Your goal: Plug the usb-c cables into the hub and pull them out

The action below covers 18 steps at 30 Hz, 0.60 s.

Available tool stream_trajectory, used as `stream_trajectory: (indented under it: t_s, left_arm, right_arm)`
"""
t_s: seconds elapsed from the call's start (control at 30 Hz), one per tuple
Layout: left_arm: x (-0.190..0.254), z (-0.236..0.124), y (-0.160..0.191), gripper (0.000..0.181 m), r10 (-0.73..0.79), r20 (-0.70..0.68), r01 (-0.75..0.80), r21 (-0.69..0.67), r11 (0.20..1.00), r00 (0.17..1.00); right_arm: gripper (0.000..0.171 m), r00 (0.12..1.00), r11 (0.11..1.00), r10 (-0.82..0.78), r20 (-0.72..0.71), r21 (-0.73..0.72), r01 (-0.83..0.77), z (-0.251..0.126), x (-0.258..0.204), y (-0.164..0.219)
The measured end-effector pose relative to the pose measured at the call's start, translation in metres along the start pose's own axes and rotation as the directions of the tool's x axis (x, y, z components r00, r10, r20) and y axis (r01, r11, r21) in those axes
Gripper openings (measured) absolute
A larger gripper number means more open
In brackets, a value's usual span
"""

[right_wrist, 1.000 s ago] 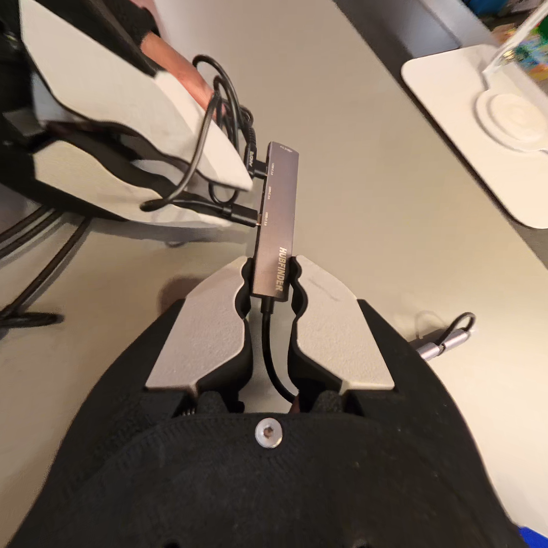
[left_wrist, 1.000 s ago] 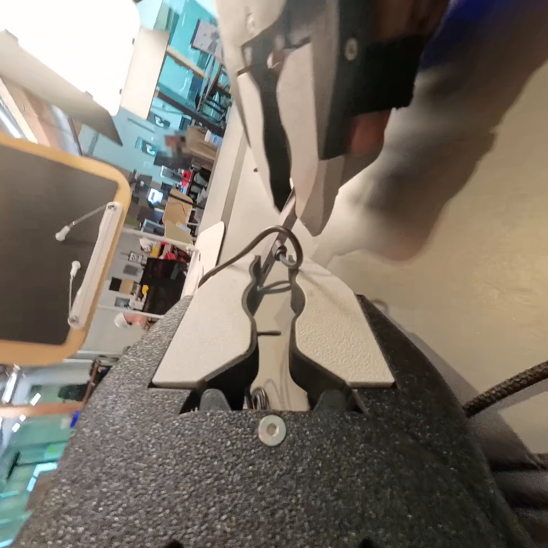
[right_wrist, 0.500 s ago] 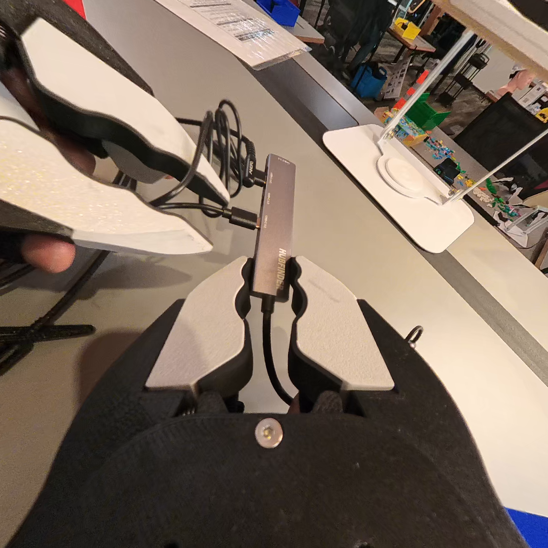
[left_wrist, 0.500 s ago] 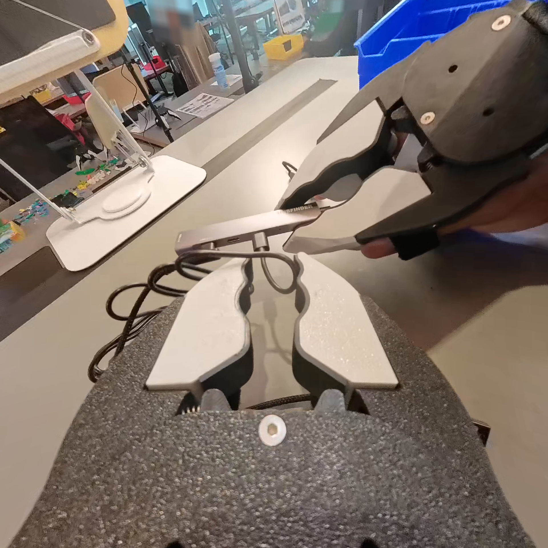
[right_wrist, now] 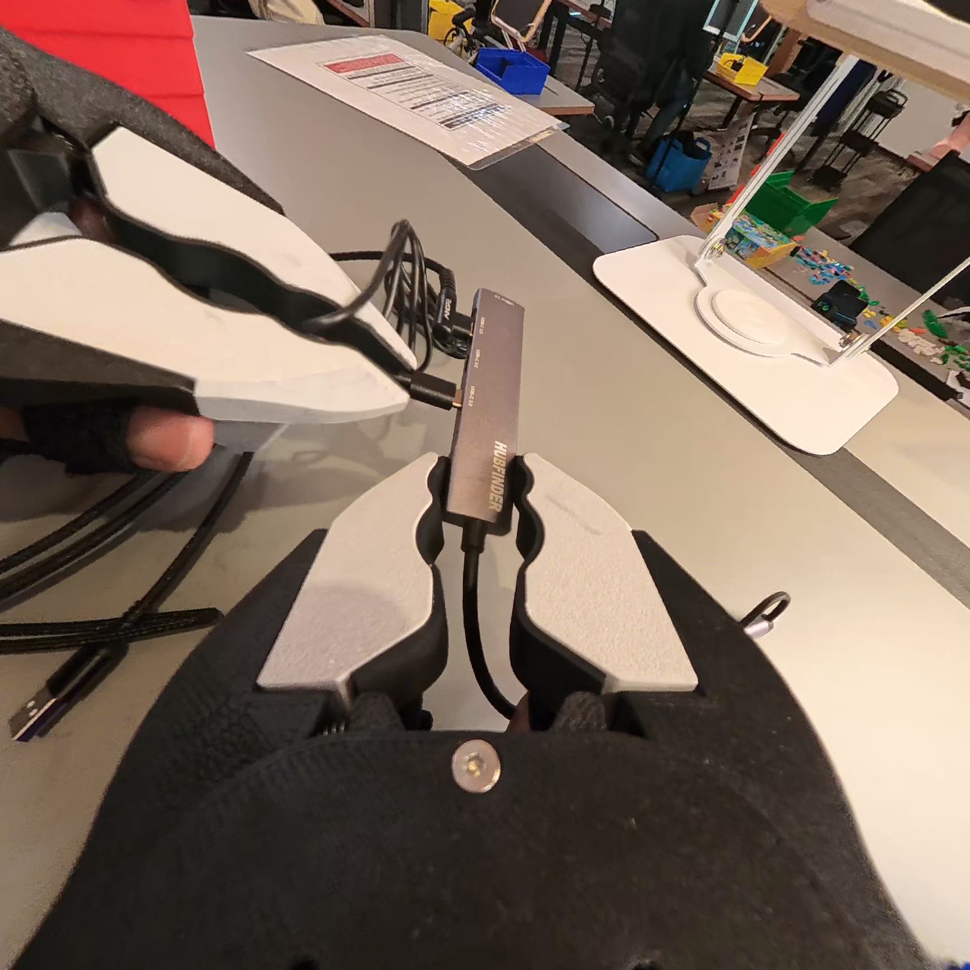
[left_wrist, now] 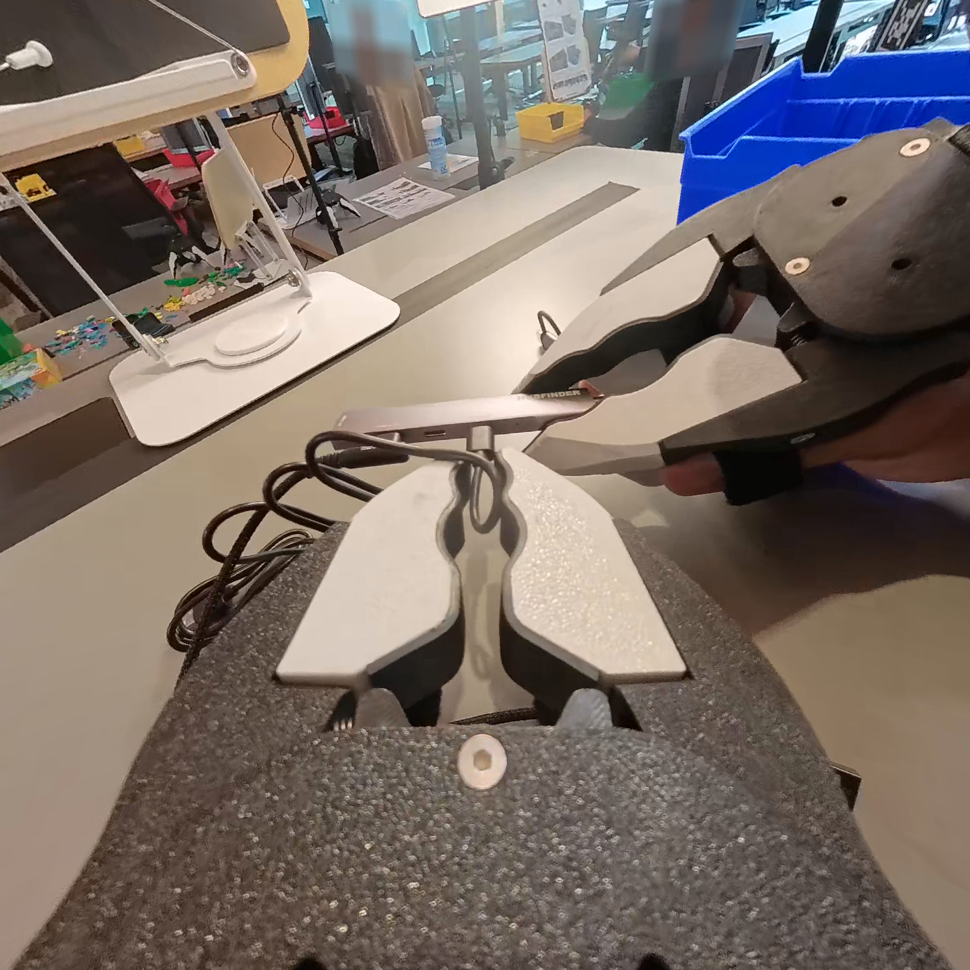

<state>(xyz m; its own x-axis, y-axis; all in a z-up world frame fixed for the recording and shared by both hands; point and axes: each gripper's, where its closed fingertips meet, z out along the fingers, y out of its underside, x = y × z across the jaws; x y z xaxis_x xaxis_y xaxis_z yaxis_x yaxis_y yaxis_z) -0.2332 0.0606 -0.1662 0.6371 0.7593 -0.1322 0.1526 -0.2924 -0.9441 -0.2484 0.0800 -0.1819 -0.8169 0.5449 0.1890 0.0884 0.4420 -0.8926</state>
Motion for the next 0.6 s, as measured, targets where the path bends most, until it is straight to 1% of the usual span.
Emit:
stream_trajectory:
  t_s: [0.4,0.6]
  left_arm:
    - [-0.0017,-0.0049,-0.0064,0.005,-0.047,-0.034,0.049,0.051,0.998,0.998]
    - [-0.0017,-0.0046,-0.0055,0.005,-0.067,-0.064,0.07,0.044,0.997,0.996]
  right_arm:
    - [0.024,0.999,0.999,0.008,0.035,0.045,-0.009,-0.0026,-0.0031,-0.0065]
    - [0.024,0.999,0.998,0.02,0.05,0.06,-0.023,-0.0037,-0.0035,-0.0082]
